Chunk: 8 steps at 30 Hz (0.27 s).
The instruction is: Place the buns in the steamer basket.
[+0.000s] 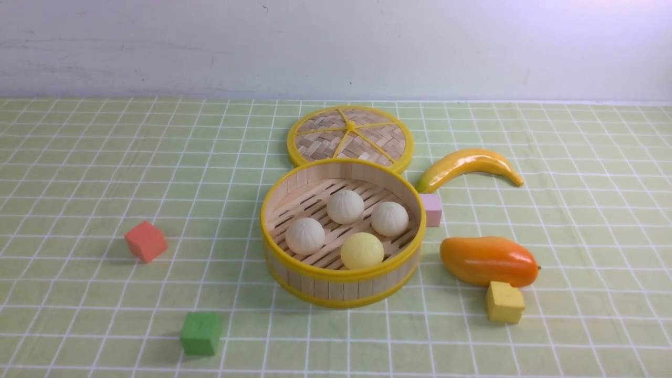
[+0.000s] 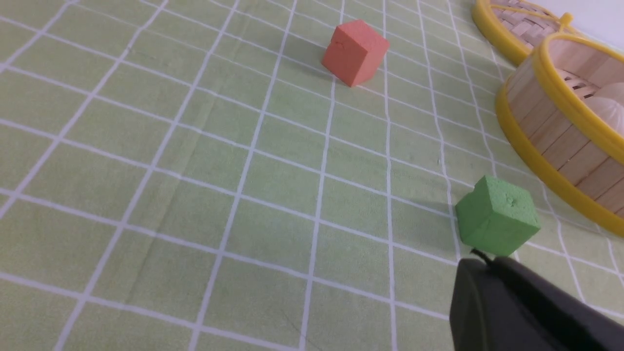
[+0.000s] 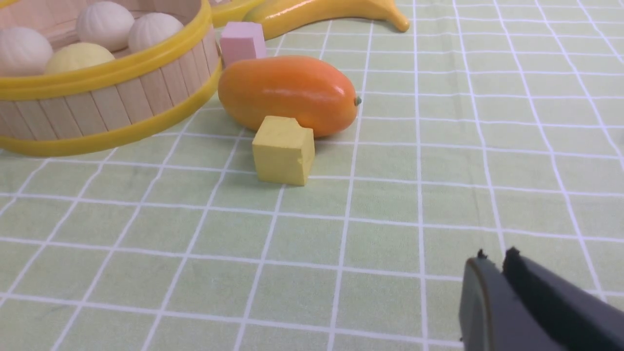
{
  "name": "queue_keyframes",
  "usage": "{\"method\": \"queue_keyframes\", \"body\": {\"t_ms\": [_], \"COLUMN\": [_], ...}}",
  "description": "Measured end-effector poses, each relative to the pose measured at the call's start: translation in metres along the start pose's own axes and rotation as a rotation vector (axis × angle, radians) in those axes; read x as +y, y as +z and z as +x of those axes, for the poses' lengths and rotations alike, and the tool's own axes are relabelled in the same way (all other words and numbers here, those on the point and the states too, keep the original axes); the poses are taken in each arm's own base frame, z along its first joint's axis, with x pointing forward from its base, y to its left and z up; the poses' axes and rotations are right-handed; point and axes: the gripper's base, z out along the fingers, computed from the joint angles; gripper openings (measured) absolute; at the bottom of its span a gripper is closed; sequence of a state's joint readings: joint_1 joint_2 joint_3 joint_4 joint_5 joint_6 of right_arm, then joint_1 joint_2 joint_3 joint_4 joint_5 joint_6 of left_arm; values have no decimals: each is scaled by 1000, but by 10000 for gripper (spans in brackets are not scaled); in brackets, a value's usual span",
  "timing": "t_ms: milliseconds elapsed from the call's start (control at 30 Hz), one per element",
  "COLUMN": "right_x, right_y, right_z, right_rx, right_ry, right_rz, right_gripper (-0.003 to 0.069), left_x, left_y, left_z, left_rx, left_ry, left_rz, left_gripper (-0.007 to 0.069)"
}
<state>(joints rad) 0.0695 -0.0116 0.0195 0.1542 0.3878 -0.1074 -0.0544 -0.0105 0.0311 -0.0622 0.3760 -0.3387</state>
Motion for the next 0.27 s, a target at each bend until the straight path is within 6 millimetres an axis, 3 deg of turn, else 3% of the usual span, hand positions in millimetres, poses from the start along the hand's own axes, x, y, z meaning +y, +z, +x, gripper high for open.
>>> {"method": "queue_keyframes", "body": {"t_ms": [267], "right_x": [0], "right_y": [0], "right_z": [0], "right_rx": [0], "right_ry": [0], "right_rz": [0], "right_gripper": [59], "left_x": [0], "left_y": [0], "left_z": [0], "left_rx": [0], "left_ry": [0], "left_rz": [0], "left_gripper": [-13]}}
